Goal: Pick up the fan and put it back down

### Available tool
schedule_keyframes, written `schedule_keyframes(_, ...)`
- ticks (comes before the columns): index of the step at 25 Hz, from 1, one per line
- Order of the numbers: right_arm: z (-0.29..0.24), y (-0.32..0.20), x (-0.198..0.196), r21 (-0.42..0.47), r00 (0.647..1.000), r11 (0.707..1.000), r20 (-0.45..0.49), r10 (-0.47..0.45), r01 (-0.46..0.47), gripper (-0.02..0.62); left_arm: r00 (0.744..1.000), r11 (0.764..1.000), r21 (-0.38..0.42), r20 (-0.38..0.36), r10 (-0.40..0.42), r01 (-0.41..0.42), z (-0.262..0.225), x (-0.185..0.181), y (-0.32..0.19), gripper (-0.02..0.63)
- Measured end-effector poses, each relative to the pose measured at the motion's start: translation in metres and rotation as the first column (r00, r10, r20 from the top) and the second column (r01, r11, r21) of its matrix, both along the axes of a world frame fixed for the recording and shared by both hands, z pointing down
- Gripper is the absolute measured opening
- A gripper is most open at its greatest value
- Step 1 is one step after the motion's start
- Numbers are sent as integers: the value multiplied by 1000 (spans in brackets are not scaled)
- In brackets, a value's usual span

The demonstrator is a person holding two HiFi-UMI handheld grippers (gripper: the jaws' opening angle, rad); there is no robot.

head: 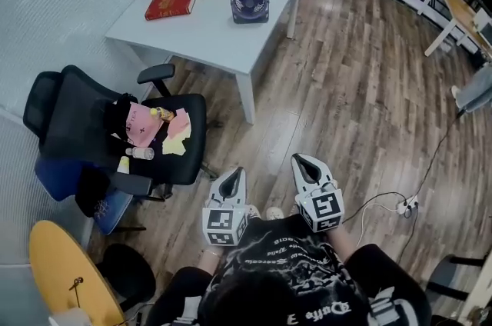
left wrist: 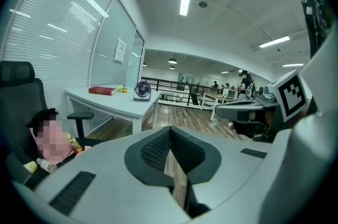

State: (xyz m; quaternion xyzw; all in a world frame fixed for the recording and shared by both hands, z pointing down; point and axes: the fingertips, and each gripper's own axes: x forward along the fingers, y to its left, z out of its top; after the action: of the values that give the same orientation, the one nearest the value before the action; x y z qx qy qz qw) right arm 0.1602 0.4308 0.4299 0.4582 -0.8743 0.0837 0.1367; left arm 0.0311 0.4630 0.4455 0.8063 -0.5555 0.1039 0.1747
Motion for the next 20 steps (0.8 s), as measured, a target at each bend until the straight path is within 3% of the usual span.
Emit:
schedule_keyframes(4,0,-6,3,-7,1000,1000,19,15,-15,23,1000,1000,6,-25,-8,8,-2,-1,-4,21)
schedule_keyframes(6,1,-6,-1,-15,1000,1000,29,0,1,101,999,1000,3,-33,0,0,-2,-4,-5,28)
schedule_keyframes(10,3,-7,-10,-28,999,999,35,-30,31,249,999,1000,1,-54,5,-5,-1,-9,-9,259)
schedule_keyframes(16,8,-8,-24,-42,999,999,28,-29,30,367,999,1000,-17,-42,14,-15,5,-26,-14,334)
schedule_keyframes(20,7,-13,-30,-38,1000,999,26,-5,6,393,998,998,-32,-39,46,-48,6,-34,-18,351)
